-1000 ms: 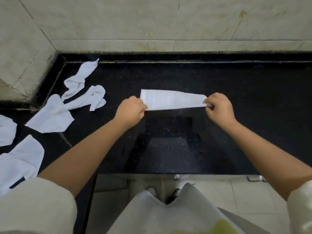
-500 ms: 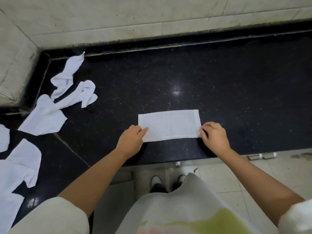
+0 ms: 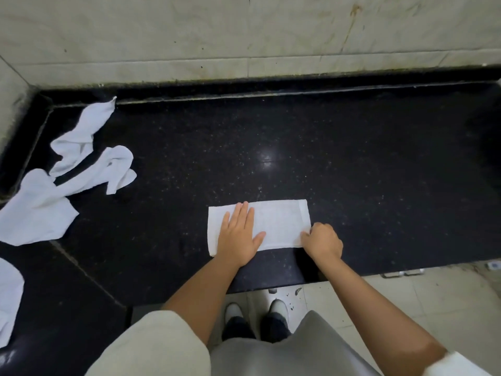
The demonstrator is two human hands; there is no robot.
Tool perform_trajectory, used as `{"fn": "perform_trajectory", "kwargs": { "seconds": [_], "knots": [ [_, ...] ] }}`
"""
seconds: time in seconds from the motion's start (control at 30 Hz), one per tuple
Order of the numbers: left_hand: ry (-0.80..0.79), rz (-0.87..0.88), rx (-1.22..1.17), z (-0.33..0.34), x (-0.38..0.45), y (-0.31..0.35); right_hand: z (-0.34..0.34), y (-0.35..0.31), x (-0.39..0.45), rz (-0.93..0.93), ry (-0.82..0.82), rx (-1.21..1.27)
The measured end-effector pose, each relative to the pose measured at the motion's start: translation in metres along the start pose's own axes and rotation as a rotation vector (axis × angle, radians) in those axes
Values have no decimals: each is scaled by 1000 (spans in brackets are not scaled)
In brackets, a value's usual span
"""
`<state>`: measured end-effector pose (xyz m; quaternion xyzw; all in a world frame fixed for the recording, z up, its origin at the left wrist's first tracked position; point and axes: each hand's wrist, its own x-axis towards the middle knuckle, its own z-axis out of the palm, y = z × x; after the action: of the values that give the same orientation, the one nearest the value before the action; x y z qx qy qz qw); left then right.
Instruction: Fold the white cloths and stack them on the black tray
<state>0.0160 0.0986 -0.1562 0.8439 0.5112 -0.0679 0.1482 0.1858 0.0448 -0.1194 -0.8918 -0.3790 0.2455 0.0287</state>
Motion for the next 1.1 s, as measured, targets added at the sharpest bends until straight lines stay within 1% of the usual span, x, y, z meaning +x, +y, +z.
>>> {"fn": "perform_trajectory", "kwargs": {
  "seconds": [0.03,0.2,0.33,0.4,0.47,0.53,0.6,0.67,0.73,0.8,0.9,1.0,1.03,1.1],
  "knots": [
    [8,-1,-9,1,0,0,1,0,0,-18,15,37],
    [-3,-24,-69,-6,-2,0,-10,-13,-7,-162,66,373],
    [203,-194,-193,-24,-17,-23,-24,-52,-24,-268,74,592],
    [235,-271,-190,-31,-29,-47,-21,-79,-36,-347,44,628],
    [230,-359,-206,-34,-43,-72,-9,-104,-48,-430,-5,575],
    [240,-440,-241,-33,-58,-93,12,-122,-56,-491,-85,468],
    [248,-489,-261,-30,-74,-106,40,-127,-59,-530,-167,331],
    [239,-509,-276,-26,-87,-112,61,-124,-61,-560,-186,194],
    [218,-507,-278,-22,-95,-113,70,-121,-63,-604,-168,111],
    [185,-481,-281,-19,-98,-111,71,-121,-64,-644,-168,94],
    [150,-424,-285,-17,-94,-102,64,-121,-61,-618,-174,154],
    [145,-380,-282,-18,-86,-96,53,-123,-63,-596,-131,242],
    [147,-366,-287,-19,-84,-95,51,-124,-64,-611,-149,246],
    [145,-339,-296,-21,-79,-96,51,-123,-67,-642,-256,162]
  ]
}}
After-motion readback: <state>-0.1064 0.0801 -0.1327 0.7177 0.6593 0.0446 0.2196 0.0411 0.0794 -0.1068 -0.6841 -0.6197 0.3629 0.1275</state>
